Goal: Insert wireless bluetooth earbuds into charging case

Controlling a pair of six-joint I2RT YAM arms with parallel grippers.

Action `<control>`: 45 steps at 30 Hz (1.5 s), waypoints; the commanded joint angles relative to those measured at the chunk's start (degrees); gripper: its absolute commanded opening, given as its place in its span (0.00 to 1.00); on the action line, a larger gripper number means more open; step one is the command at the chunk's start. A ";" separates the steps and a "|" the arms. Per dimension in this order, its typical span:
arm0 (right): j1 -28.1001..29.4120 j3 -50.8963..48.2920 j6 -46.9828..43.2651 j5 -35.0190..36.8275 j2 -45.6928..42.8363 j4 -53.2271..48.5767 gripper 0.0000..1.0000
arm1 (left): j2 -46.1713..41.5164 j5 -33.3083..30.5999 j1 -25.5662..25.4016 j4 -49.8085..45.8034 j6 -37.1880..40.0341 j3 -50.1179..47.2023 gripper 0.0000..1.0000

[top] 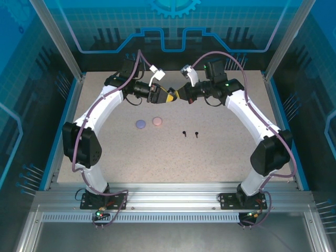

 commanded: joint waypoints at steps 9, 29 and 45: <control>1.61 2.46 -0.37 -0.60 1.05 -1.25 0.00 | 0.30 3.26 0.45 -1.39 1.66 1.47 0.15; -0.28 -1.54 6.79 3.79 -11.63 -1.51 0.55 | -13.34 -3.81 2.21 31.09 -16.69 -21.92 0.00; 2.41 -29.17 22.29 25.88 -17.73 7.86 0.57 | -31.67 -22.27 1.57 58.21 -25.41 -45.32 0.00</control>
